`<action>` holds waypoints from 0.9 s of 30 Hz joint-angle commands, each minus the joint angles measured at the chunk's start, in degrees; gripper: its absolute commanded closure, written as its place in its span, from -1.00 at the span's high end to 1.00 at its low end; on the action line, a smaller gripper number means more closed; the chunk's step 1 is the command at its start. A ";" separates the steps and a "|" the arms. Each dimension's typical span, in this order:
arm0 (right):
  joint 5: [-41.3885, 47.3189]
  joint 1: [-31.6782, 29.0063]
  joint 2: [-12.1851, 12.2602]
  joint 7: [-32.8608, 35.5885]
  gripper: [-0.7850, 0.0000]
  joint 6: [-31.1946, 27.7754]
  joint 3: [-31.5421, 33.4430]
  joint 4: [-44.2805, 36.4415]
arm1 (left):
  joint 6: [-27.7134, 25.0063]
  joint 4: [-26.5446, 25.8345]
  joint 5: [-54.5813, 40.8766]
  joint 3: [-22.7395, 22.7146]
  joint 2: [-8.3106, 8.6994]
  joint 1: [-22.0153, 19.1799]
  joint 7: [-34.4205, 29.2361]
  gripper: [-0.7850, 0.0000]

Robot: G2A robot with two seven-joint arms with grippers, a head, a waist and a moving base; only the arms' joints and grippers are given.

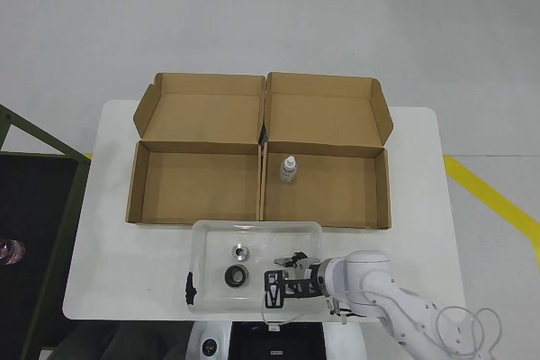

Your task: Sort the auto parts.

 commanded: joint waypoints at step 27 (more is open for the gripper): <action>4.53 -1.27 1.04 -12.44 -1.00 1.00 4.62 -7.85 | 0.00 0.00 0.00 0.00 0.00 0.00 0.00 1.00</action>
